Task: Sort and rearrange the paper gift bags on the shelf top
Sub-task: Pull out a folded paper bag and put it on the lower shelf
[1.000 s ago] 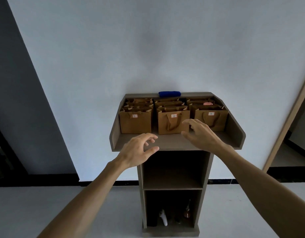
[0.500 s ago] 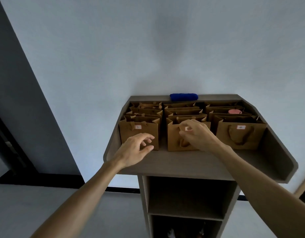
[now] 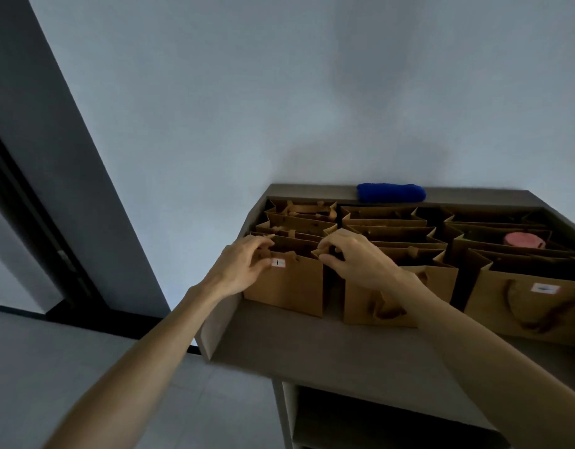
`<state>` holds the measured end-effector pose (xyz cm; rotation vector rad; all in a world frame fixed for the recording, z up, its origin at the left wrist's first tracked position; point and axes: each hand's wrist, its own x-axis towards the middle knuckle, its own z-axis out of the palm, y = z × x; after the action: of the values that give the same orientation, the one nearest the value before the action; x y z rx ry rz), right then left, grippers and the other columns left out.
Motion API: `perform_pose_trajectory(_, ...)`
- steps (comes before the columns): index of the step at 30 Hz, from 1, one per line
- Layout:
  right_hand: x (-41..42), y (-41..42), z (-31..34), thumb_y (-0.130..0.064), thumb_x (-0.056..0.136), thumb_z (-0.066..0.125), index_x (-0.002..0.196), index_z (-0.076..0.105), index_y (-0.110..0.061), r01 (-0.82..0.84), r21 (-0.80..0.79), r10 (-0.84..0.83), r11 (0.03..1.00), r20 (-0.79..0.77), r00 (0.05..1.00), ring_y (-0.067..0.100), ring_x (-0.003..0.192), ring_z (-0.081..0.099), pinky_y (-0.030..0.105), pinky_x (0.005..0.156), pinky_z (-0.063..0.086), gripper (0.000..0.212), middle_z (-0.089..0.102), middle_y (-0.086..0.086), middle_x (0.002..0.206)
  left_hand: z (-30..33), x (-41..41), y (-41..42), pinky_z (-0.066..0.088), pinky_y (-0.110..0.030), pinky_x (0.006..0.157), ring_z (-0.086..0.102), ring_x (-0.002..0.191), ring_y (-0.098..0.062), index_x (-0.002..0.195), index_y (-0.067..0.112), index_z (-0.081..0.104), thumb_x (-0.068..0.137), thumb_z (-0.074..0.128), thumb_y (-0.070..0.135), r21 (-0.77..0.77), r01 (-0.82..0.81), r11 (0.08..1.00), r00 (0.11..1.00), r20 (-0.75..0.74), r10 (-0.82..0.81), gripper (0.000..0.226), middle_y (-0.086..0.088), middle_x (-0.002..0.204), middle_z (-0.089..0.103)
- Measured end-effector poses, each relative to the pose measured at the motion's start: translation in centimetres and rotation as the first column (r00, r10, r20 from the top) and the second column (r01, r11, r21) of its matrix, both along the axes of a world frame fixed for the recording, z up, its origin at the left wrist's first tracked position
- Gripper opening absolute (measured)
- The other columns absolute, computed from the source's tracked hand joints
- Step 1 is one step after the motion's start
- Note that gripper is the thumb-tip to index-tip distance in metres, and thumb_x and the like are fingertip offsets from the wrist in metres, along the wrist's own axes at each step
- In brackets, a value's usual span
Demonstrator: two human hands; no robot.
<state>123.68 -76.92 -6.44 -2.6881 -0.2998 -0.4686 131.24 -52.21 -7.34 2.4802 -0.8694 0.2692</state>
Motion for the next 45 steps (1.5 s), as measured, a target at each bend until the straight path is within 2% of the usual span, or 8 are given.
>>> perform_pose_trajectory(5,2.9,1.5,-0.6,-0.034,0.096,0.057,0.131,0.055,-0.021,-0.016,-0.114,0.008,0.993,-0.069,0.998,0.015,0.116,0.056,0.033,0.097,0.049,0.037,0.057,-0.001,0.132,-1.1,3.0,-0.3,0.039,-0.043,0.108,0.049,0.129,-0.019,0.132,0.025,0.054,0.092,0.064,0.030,0.160,-0.021,0.987,1.000,0.024,0.017,0.042,0.003,0.136,0.057)
perform_pose_trajectory(9,4.3,2.3,-1.1,-0.036,0.097,0.053,0.129,0.057,-0.022,-0.031,-0.263,-0.013,0.964,-0.163,0.987,0.016,0.113,0.056,0.036,0.094,0.050,0.034,0.057,-0.001,0.128,-1.8,4.3,-0.4,0.044,-0.043,0.103,0.059,0.114,-0.016,0.126,0.026,0.059,0.094,0.061,0.028,0.225,0.022,0.974,1.000,-0.003,-0.022,0.032,0.005,0.121,0.066)
perform_pose_trajectory(14,5.6,1.6,-0.6,-0.029,0.099,0.051,0.111,0.066,-0.019,-0.020,-0.127,-0.012,0.992,-0.245,0.969,0.012,0.099,0.059,0.029,0.086,0.051,0.022,0.060,-0.002,0.112,-0.9,6.1,-0.4,0.043,-0.009,0.074,0.063,0.095,-0.008,0.119,0.022,0.064,0.096,0.058,0.022,0.170,0.112,0.979,0.990,-0.108,-0.095,0.024,0.001,0.117,0.069)
perform_pose_trajectory(22,6.1,-0.4,1.3,-0.030,0.101,0.048,0.109,0.067,-0.019,-0.037,0.007,0.037,0.999,-0.297,0.954,0.007,0.089,0.061,0.019,0.077,0.050,0.023,0.065,-0.007,0.096,1.1,7.1,-0.7,0.038,-0.005,0.078,0.057,0.116,-0.012,0.116,0.022,0.068,0.094,0.062,0.025,0.003,0.172,0.985,0.978,-0.124,-0.170,0.023,0.002,0.124,0.065)
perform_pose_trajectory(27,5.1,0.1,0.2,-0.028,0.100,0.051,0.112,0.067,-0.018,-0.096,-0.004,0.092,0.995,-0.253,0.963,0.007,0.098,0.057,0.016,0.082,0.046,0.023,0.062,-0.006,0.106,0.6,7.4,-0.5,0.039,-0.012,0.086,0.055,0.119,-0.011,0.113,0.020,0.070,0.095,0.059,0.030,-0.126,0.124,0.984,0.987,-0.083,-0.135,0.023,0.002,0.121,0.066)
perform_pose_trajectory(32,3.8,0.5,-1.7,-0.032,0.097,0.055,0.109,0.068,-0.020,-0.198,-0.077,0.180,0.977,-0.193,0.964,0.000,0.099,0.053,0.010,0.081,0.044,0.021,0.055,-0.010,0.121,-0.4,7.7,-0.1,0.045,-0.028,0.099,0.054,0.121,-0.016,0.123,0.022,0.062,0.095,0.061,0.026,-0.065,0.072,0.995,0.996,-0.048,-0.075,0.028,0.000,0.131,0.060)
perform_pose_trajectory(39,1.8,0.6,-2.0,-0.045,0.095,0.047,0.107,0.068,-0.026,-0.277,-0.337,0.274,0.900,-0.055,0.960,-0.002,0.090,0.050,0.009,0.075,0.035,0.031,0.055,-0.008,0.122,-1.9,5.9,1.4,0.042,-0.004,0.081,0.063,0.100,-0.005,0.110,0.019,0.071,0.095,0.059,0.026,-0.121,0.125,0.985,0.989,-0.062,-0.133,0.020,0.004,0.110,0.071)
perform_pose_trajectory(45,0.7,0.9,-2.5,-0.039,0.094,0.052,0.100,0.069,-0.026,-0.348,-0.386,0.386,0.855,0.023,0.922,0.008,0.094,0.061,0.026,0.077,0.054,0.023,0.061,-0.004,0.113,-2.4,4.6,2.7,0.044,-0.005,0.081,0.062,0.097,0.001,0.108,0.020,0.072,0.094,0.060,0.027,-0.187,0.145,0.972,0.987,-0.038,-0.155,0.020,0.010,0.106,0.070)
